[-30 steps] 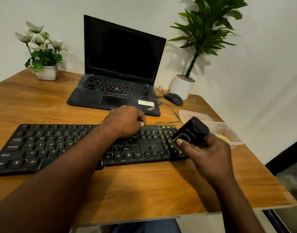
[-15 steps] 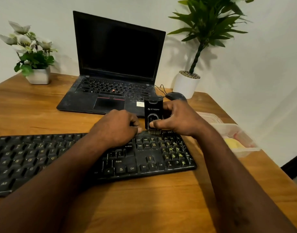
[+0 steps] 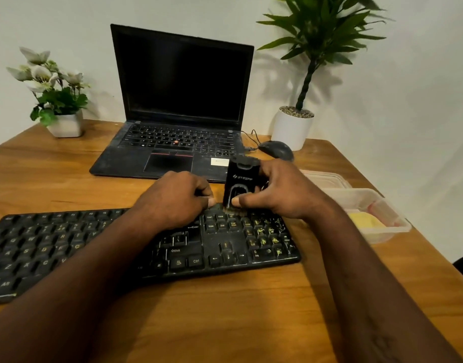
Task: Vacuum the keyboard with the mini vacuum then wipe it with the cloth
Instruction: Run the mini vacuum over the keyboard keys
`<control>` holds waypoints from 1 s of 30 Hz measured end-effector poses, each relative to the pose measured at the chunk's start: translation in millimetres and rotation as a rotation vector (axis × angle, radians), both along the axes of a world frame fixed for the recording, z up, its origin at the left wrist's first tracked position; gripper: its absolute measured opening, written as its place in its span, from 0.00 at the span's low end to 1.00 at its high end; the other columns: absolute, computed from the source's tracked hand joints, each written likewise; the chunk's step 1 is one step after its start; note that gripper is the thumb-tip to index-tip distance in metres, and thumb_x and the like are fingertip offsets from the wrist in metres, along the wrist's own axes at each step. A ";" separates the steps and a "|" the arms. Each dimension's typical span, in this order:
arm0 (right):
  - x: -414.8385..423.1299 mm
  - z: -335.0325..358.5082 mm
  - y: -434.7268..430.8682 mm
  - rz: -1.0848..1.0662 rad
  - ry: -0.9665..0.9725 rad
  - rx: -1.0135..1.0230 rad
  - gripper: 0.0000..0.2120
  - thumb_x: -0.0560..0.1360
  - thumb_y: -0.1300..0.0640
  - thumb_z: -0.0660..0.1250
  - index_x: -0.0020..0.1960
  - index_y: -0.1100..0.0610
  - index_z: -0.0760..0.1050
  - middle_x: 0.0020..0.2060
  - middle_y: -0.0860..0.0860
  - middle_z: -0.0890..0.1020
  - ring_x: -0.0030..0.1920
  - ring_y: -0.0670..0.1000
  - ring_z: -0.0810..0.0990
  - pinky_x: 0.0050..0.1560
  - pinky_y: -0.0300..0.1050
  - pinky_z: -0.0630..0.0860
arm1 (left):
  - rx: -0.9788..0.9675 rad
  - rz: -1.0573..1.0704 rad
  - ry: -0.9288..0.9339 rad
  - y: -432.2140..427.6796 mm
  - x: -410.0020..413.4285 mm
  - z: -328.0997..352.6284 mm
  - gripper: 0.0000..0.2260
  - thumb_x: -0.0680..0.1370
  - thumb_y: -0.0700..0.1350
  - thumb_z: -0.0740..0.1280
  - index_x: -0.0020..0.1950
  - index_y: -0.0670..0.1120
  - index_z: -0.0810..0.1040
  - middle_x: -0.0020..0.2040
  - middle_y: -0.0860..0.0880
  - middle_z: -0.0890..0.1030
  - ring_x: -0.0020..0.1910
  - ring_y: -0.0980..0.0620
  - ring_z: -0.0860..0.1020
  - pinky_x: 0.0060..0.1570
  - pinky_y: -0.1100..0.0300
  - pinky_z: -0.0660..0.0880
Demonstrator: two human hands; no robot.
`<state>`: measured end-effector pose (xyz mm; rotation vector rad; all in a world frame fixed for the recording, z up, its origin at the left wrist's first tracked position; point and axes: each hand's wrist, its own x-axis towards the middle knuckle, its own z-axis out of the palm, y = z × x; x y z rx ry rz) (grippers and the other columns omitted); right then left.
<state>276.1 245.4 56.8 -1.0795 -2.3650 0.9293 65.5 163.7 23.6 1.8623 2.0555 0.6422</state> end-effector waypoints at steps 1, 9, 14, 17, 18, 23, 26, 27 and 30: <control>-2.0 -1.6 0.9 -0.012 -0.020 0.021 0.23 0.68 0.53 0.82 0.61 0.50 0.79 0.50 0.45 0.86 0.48 0.43 0.85 0.49 0.42 0.82 | 0.003 0.002 0.002 -0.7 1.1 0.5 0.07 0.80 0.52 0.71 0.43 0.57 0.81 0.41 0.58 0.82 0.42 0.59 0.80 0.45 0.57 0.76; -4.7 -7.3 5.3 -0.176 0.016 0.285 0.23 0.67 0.47 0.80 0.60 0.48 0.81 0.50 0.41 0.85 0.48 0.41 0.83 0.51 0.46 0.83 | 0.067 -0.054 -0.001 5.4 24.3 4.5 0.09 0.79 0.45 0.72 0.47 0.61 0.83 0.49 0.61 0.82 0.45 0.61 0.79 0.42 0.63 0.73; -1.4 -12.8 -0.8 -0.235 0.011 0.325 0.19 0.67 0.45 0.77 0.57 0.46 0.81 0.45 0.41 0.85 0.44 0.42 0.83 0.47 0.50 0.84 | -0.069 -0.101 0.052 25.6 34.4 15.2 0.03 0.80 0.52 0.72 0.49 0.55 0.84 0.42 0.57 0.81 0.41 0.60 0.77 0.38 0.62 0.70; 3.2 -17.1 -7.9 -0.255 0.051 0.310 0.20 0.67 0.46 0.78 0.57 0.45 0.81 0.45 0.42 0.86 0.43 0.42 0.84 0.46 0.50 0.84 | -0.143 -0.129 -0.025 33.7 28.6 13.7 0.04 0.80 0.51 0.72 0.46 0.56 0.84 0.44 0.57 0.82 0.45 0.57 0.79 0.44 0.59 0.71; 3.9 -18.2 -9.5 -0.259 0.057 0.308 0.21 0.67 0.45 0.79 0.58 0.45 0.81 0.45 0.41 0.86 0.44 0.41 0.84 0.47 0.50 0.84 | -0.157 -0.136 -0.059 34.1 26.0 12.3 0.04 0.80 0.51 0.72 0.45 0.56 0.83 0.45 0.57 0.83 0.47 0.56 0.79 0.47 0.58 0.72; 2.6 -18.0 -14.8 -0.263 0.098 0.270 0.26 0.68 0.46 0.80 0.64 0.47 0.79 0.50 0.42 0.86 0.46 0.40 0.84 0.49 0.44 0.84 | -0.215 -0.150 -0.093 28.6 12.5 13.2 0.02 0.80 0.48 0.73 0.48 0.53 0.86 0.46 0.57 0.84 0.47 0.57 0.80 0.49 0.58 0.73; -0.9 -18.0 -19.0 -0.239 0.126 0.216 0.28 0.68 0.47 0.80 0.66 0.49 0.78 0.52 0.42 0.85 0.48 0.39 0.83 0.47 0.34 0.81 | -0.233 -0.140 -0.128 25.3 3.5 13.4 0.03 0.79 0.47 0.73 0.46 0.53 0.86 0.44 0.55 0.85 0.46 0.56 0.81 0.47 0.58 0.74; -2.6 -17.9 -20.3 -0.224 0.132 0.202 0.28 0.68 0.48 0.80 0.66 0.49 0.77 0.51 0.41 0.84 0.48 0.38 0.83 0.46 0.31 0.80 | -0.238 -0.138 -0.157 24.4 1.9 12.8 0.04 0.79 0.46 0.73 0.45 0.52 0.86 0.43 0.55 0.85 0.45 0.55 0.81 0.48 0.58 0.74; -6.4 -17.5 -23.0 -0.188 0.159 0.178 0.29 0.69 0.50 0.81 0.67 0.46 0.75 0.49 0.37 0.81 0.49 0.36 0.81 0.46 0.29 0.78 | -0.249 -0.123 -0.264 23.7 2.1 10.6 0.05 0.79 0.43 0.73 0.43 0.50 0.86 0.38 0.55 0.85 0.40 0.55 0.79 0.46 0.58 0.73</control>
